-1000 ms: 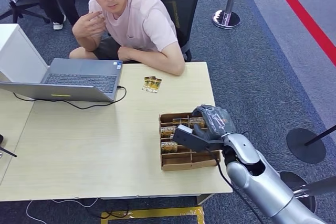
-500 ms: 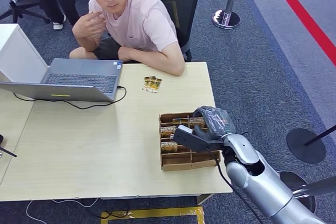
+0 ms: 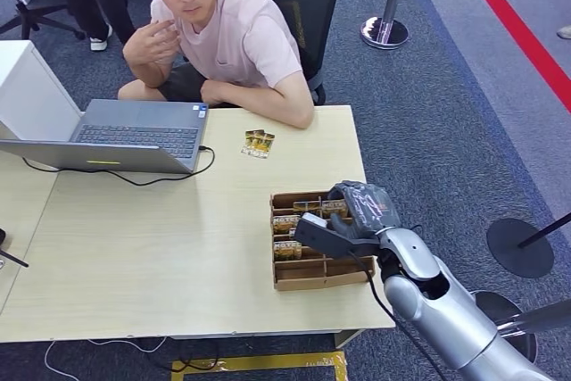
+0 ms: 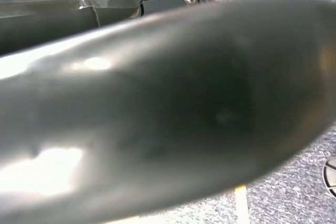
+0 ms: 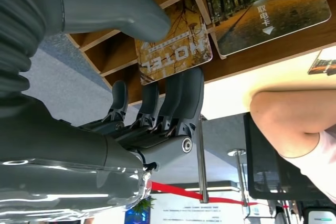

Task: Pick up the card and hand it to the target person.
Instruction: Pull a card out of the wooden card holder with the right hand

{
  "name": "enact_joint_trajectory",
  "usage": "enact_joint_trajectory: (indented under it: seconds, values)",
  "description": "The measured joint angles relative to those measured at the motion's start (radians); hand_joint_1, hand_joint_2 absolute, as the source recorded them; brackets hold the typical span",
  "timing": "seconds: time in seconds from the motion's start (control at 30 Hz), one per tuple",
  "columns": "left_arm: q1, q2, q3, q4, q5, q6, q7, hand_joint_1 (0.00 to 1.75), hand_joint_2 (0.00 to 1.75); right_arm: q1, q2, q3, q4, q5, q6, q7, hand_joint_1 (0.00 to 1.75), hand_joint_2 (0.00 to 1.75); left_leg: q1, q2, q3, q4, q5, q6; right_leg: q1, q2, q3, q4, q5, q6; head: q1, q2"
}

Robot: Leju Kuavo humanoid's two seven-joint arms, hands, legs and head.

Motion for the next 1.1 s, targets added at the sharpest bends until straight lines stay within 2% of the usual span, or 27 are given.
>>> enact_joint_trajectory:
  seconds: [0.83, 1.1]
  values:
    - [0.000, 0.001, 0.000, 0.005, 0.000, -0.029, -0.024, 0.00, 0.00, 0.000, -0.002, 0.010, 0.000, 0.001, 0.000, 0.001, 0.96, 1.75, 0.000, 0.000, 0.000, 0.000, 0.000, 0.000, 0.000, 0.000, 0.000, 0.000, 0.000, 0.000, 0.000, 0.000]
    - [0.000, 0.001, 0.000, 0.005, 0.000, -0.031, -0.030, 0.00, 0.00, 0.002, -0.002, 0.010, 0.000, 0.001, 0.000, 0.001, 1.01, 1.75, 0.000, 0.000, 0.000, 0.000, 0.000, 0.000, 0.000, 0.000, 0.000, 0.000, 0.000, 0.000, 0.000, 0.000]
